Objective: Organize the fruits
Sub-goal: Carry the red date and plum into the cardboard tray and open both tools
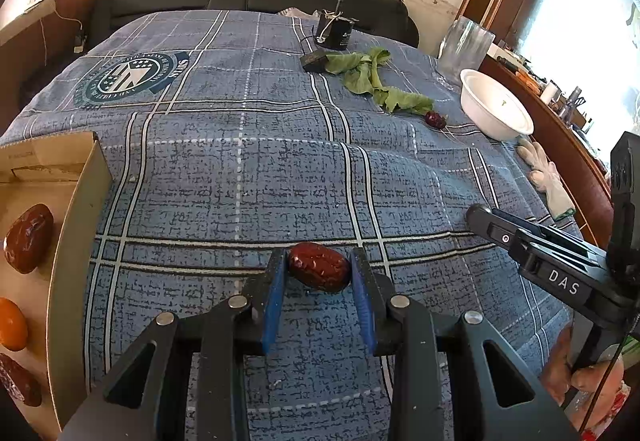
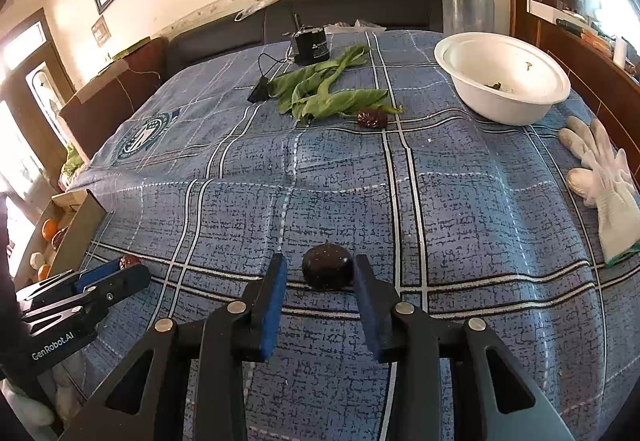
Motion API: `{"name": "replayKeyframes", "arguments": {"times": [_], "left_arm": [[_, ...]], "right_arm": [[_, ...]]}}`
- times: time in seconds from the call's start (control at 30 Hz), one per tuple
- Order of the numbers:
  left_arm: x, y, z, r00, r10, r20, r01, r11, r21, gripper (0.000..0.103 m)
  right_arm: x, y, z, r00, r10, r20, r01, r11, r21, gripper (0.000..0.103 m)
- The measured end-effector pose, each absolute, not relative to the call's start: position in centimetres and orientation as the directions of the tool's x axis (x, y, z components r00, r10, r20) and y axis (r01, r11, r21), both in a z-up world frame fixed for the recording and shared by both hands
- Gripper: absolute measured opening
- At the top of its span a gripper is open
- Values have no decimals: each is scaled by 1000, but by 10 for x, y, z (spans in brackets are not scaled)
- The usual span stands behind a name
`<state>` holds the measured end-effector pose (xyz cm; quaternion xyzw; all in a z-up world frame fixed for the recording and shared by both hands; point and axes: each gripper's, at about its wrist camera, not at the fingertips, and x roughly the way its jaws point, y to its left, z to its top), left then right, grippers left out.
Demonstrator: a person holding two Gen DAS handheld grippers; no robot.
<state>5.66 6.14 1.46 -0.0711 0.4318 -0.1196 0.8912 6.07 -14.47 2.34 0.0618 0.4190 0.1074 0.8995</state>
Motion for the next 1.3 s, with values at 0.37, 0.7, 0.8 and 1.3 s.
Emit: {"name": "replayKeyframes", "arguments": {"times": [0.37,0.7,0.8,1.3], "left_arm": [[52,61,20,636,-273,-721,162,962,-221,30],[4,111,68,678,-328,-658,111,930,-350,31],[-27,153,83,712,-276,-645,50,937,-345,31],[-122,294,60,666,-12,-746,-229,948,-220,31]], "right_arm": [[54,-139,31,663,184,-726,-126,983,134,25],[14,-101,74,707,262,-657,-206,965,163,26],[-6,-76,88,684,347,-642,-282,937,206,26],[-96,113,83,384,636,-669,-656,698,287,27]]}}
